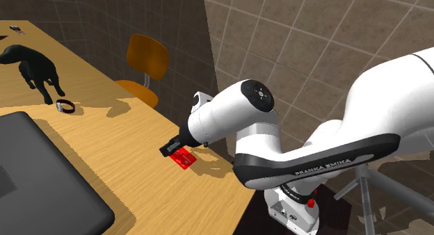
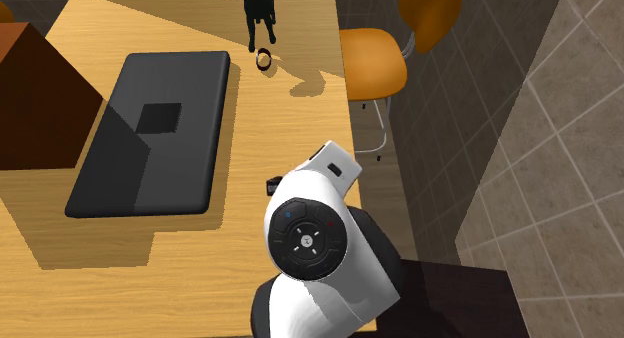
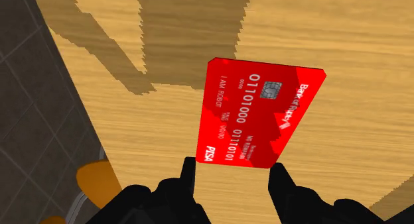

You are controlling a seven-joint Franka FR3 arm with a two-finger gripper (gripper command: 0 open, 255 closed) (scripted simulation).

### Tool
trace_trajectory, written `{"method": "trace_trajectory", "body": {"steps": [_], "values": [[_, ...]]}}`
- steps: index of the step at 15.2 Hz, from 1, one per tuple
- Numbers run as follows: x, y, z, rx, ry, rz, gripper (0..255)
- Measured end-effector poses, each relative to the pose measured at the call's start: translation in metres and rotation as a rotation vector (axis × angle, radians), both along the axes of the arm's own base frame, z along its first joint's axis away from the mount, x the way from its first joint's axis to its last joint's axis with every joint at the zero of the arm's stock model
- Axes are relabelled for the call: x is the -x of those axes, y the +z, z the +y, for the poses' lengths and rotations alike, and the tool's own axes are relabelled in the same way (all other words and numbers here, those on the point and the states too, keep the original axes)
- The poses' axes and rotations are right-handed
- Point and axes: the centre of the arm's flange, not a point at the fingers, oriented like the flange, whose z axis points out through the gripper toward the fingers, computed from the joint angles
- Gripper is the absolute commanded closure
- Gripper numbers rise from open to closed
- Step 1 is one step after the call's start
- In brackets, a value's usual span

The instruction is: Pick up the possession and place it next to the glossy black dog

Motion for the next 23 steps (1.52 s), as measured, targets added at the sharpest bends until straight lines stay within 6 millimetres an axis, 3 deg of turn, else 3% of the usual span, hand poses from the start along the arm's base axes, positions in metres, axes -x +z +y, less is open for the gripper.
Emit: {"method": "trace_trajectory", "body": {"steps": [23], "values": [[0.000,0.121,0.000,0.000,0.000,0.000,255]]}}
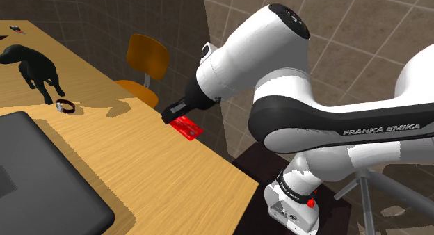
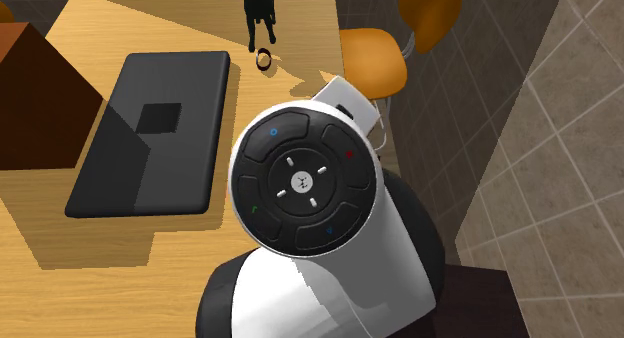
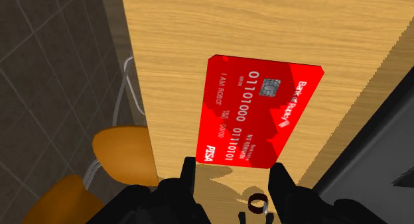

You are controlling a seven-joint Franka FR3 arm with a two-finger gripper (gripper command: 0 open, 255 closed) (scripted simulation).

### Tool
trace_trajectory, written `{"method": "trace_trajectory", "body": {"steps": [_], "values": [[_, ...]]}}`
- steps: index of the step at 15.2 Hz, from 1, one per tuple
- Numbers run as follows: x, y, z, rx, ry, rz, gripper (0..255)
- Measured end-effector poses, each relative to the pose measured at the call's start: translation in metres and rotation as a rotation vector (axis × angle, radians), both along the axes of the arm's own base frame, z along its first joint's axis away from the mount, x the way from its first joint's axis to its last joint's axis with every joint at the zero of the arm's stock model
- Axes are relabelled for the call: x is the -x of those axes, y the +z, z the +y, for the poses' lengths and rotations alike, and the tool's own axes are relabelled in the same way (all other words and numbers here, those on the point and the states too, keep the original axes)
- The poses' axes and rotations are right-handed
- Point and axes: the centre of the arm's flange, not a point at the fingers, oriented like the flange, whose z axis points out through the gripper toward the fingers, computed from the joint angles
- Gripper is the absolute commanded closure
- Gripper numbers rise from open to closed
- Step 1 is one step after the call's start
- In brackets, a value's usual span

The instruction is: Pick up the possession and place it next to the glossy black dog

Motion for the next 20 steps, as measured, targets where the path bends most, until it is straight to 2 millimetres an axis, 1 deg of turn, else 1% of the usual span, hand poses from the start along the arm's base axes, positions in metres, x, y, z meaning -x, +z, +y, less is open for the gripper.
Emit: {"method": "trace_trajectory", "body": {"steps": [5,9,20], "values": [[0.001,0.027,-0.001,0.000,0.000,0.000,255],[0.001,0.046,-0.001,0.000,0.000,0.000,255],[0.001,0.107,0.000,0.000,0.000,0.000,255]]}}
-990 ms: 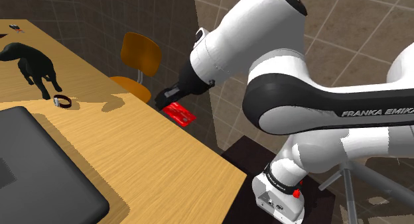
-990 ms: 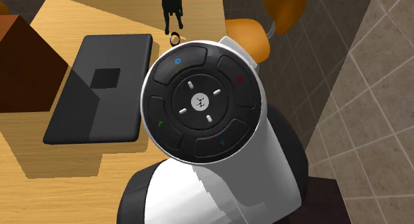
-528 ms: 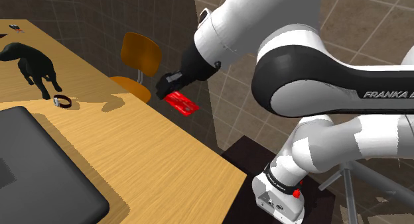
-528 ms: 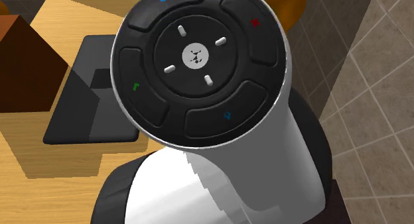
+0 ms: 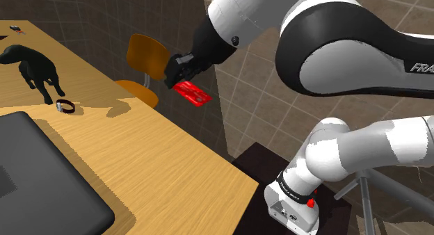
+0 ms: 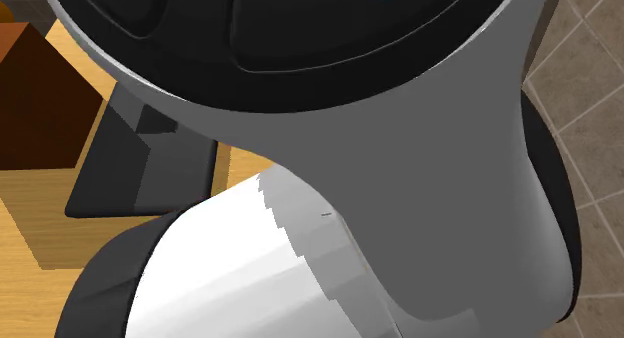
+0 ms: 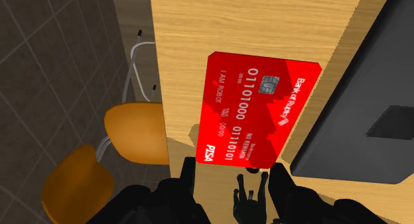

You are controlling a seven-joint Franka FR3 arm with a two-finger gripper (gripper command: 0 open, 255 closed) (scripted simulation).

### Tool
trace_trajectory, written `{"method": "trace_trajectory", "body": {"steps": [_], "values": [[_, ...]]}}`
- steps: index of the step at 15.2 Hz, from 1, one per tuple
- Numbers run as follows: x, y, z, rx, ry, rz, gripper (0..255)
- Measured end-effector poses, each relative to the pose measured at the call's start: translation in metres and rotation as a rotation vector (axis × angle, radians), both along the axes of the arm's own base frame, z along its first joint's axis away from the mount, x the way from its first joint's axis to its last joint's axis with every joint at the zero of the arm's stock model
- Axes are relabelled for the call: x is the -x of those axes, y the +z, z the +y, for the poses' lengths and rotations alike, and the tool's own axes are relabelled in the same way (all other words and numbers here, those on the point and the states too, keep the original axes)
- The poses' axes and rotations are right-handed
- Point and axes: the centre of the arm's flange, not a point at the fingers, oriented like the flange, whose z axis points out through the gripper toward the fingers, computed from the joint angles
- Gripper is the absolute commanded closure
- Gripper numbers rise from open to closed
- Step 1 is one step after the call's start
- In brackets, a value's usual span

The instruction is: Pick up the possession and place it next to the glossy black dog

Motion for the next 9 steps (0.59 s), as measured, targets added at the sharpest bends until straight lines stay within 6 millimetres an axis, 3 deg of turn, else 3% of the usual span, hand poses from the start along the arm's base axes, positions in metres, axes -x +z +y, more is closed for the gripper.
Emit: {"method": "trace_trajectory", "body": {"steps": [3,9], "values": [[-0.015,0.004,0.002,0.001,0.000,0.000,255],[-0.089,0.005,0.019,0.002,-0.001,0.000,255]]}}
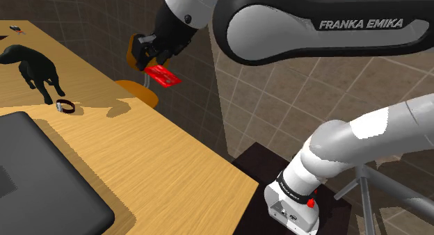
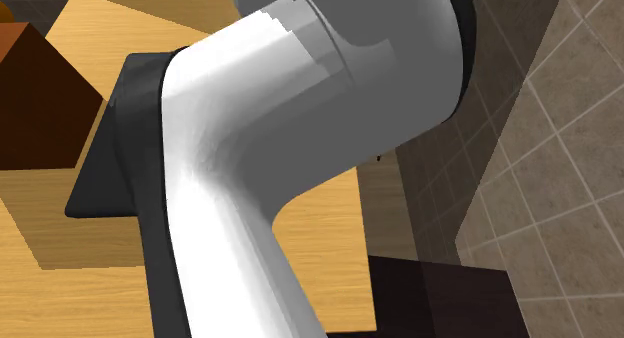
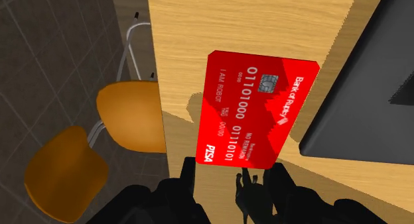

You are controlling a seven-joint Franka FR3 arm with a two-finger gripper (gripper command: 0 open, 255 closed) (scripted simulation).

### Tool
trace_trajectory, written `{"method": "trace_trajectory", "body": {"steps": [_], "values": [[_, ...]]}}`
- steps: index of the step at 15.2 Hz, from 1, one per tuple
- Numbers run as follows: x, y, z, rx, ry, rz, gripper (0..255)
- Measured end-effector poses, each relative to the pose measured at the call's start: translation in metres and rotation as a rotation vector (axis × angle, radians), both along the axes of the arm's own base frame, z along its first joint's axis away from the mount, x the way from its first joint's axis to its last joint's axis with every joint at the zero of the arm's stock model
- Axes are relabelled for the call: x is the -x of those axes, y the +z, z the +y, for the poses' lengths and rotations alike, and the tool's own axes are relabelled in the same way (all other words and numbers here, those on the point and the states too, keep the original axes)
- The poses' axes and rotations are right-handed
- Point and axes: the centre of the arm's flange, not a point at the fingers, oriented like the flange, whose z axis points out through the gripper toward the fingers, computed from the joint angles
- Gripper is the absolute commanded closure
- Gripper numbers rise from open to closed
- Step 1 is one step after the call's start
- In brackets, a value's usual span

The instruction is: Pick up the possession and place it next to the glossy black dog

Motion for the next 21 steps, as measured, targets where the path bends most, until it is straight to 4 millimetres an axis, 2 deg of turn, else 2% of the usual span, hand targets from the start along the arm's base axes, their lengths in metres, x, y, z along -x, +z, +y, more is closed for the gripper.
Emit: {"method": "trace_trajectory", "body": {"steps": [4,5,7,15,21], "values": [[-0.050,-0.001,0.011,0.001,0.001,0.000,255],[-0.063,0.001,0.019,0.000,0.001,0.001,255],[-0.092,-0.001,0.020,0.000,0.001,0.002,255],[-0.192,0.006,0.045,-0.005,0.004,0.002,255],[-0.272,0.003,0.061,-0.005,0.003,-0.001,255]]}}
